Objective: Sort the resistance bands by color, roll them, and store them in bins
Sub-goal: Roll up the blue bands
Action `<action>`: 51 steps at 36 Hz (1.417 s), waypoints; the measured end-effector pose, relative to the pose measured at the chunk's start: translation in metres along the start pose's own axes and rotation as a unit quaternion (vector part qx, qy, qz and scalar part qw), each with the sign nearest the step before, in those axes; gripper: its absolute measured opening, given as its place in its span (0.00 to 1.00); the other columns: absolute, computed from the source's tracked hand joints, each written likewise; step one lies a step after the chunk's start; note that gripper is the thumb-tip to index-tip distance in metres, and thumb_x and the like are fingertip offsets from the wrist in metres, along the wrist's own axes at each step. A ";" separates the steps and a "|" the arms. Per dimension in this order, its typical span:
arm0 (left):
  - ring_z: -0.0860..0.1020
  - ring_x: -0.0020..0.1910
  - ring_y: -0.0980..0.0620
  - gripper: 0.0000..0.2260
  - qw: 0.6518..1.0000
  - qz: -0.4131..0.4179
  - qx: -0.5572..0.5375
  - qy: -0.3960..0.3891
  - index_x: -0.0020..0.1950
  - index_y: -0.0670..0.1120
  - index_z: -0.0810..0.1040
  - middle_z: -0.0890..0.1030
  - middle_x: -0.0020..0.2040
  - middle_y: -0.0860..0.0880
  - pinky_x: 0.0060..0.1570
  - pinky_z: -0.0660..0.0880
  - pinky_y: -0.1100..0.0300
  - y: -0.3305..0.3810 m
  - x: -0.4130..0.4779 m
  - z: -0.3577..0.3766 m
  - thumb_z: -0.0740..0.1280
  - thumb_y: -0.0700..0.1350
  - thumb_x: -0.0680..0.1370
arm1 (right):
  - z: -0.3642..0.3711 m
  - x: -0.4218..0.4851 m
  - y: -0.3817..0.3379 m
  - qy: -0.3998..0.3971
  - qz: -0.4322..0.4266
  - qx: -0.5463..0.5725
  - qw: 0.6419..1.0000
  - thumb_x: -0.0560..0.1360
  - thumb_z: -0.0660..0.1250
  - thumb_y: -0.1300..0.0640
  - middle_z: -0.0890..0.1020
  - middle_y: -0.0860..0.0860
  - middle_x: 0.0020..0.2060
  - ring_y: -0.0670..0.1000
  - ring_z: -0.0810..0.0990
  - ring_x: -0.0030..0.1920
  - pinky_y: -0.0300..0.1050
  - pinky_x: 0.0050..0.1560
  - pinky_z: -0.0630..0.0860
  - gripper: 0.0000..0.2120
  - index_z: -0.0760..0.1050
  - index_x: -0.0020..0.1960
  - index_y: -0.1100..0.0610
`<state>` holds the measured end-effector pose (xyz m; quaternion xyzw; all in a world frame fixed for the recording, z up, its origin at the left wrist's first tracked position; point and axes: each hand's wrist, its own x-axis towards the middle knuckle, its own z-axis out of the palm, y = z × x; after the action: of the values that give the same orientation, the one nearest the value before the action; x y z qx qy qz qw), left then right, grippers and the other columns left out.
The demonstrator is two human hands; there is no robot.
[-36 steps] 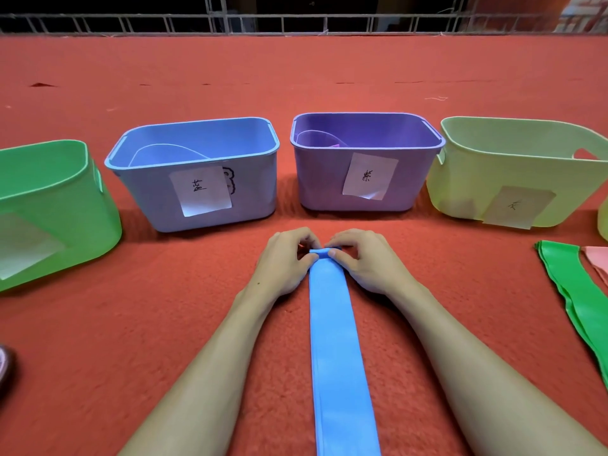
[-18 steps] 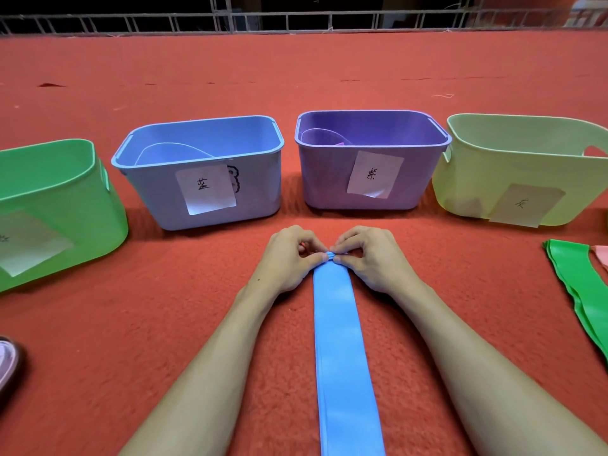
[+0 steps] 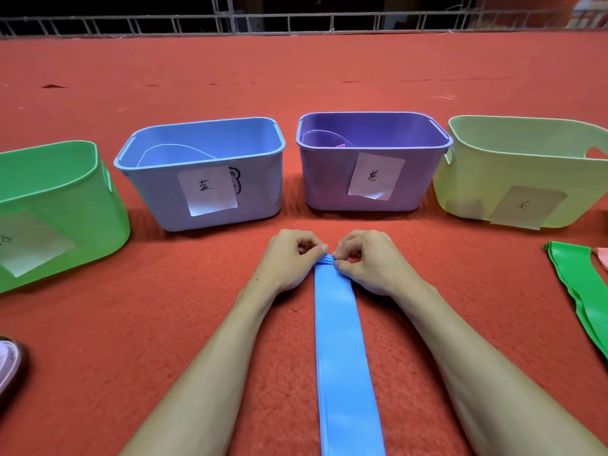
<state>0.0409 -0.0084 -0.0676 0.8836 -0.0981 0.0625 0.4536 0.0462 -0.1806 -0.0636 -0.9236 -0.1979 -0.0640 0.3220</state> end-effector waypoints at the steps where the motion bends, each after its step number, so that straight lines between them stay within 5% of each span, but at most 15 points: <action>1: 0.72 0.28 0.65 0.05 1.000 -0.003 -0.003 0.004 0.40 0.49 0.82 0.77 0.30 0.58 0.35 0.65 0.71 0.001 -0.001 0.000 0.70 0.40 0.75 | 0.000 0.000 0.000 -0.002 0.000 -0.002 1.000 0.66 0.71 0.63 0.83 0.48 0.40 0.45 0.76 0.36 0.28 0.38 0.67 0.04 0.83 0.37 0.56; 5: 0.73 0.30 0.68 0.03 1.000 -0.008 0.015 -0.001 0.44 0.48 0.84 0.80 0.33 0.56 0.34 0.66 0.75 0.003 -0.002 -0.002 0.72 0.41 0.74 | 0.000 0.000 0.000 -0.012 -0.001 -0.003 1.000 0.66 0.71 0.63 0.82 0.47 0.41 0.46 0.78 0.39 0.36 0.42 0.71 0.04 0.83 0.38 0.56; 14: 0.79 0.42 0.53 0.05 0.996 -0.001 0.090 -0.026 0.47 0.48 0.87 0.84 0.42 0.50 0.43 0.70 0.65 0.010 -0.003 -0.005 0.72 0.42 0.74 | 0.001 -0.001 0.003 0.011 0.042 0.075 0.996 0.68 0.73 0.59 0.82 0.43 0.36 0.44 0.76 0.36 0.38 0.40 0.72 0.06 0.81 0.35 0.49; 17: 0.76 0.40 0.55 0.05 0.996 0.006 0.090 -0.017 0.47 0.46 0.87 0.79 0.37 0.54 0.45 0.70 0.65 0.013 -0.005 -0.006 0.72 0.42 0.74 | 0.001 -0.001 0.002 0.033 0.060 0.083 0.994 0.73 0.71 0.55 0.78 0.39 0.29 0.41 0.73 0.31 0.35 0.35 0.67 0.05 0.84 0.38 0.51; 28: 0.78 0.45 0.52 0.03 0.995 0.014 0.090 -0.032 0.44 0.47 0.86 0.75 0.35 0.61 0.54 0.72 0.57 0.015 -0.006 -0.008 0.73 0.42 0.73 | -0.001 0.000 -0.010 -0.014 0.063 0.003 0.998 0.74 0.70 0.56 0.84 0.47 0.46 0.35 0.70 0.34 0.24 0.34 0.65 0.07 0.85 0.50 0.52; 33: 0.77 0.46 0.50 0.02 0.995 0.020 0.086 -0.037 0.43 0.48 0.85 0.75 0.36 0.62 0.57 0.71 0.52 0.013 -0.005 -0.007 0.74 0.43 0.72 | -0.002 -0.001 -0.011 0.002 0.066 -0.002 0.998 0.72 0.73 0.54 0.81 0.47 0.39 0.37 0.71 0.34 0.26 0.33 0.65 0.05 0.85 0.47 0.53; 51: 0.74 0.33 0.56 0.10 0.998 -0.005 0.021 -0.066 0.33 0.52 0.81 0.79 0.34 0.56 0.38 0.74 0.59 0.004 -0.002 -0.008 0.78 0.38 0.67 | -0.005 -0.003 -0.016 -0.023 0.053 0.031 0.998 0.67 0.77 0.60 0.74 0.41 0.29 0.40 0.70 0.29 0.29 0.31 0.63 0.04 0.83 0.37 0.55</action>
<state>0.0377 -0.0040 -0.0599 0.8956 -0.1219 0.0041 0.4279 0.0371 -0.1726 -0.0511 -0.9236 -0.1581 -0.0190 0.3488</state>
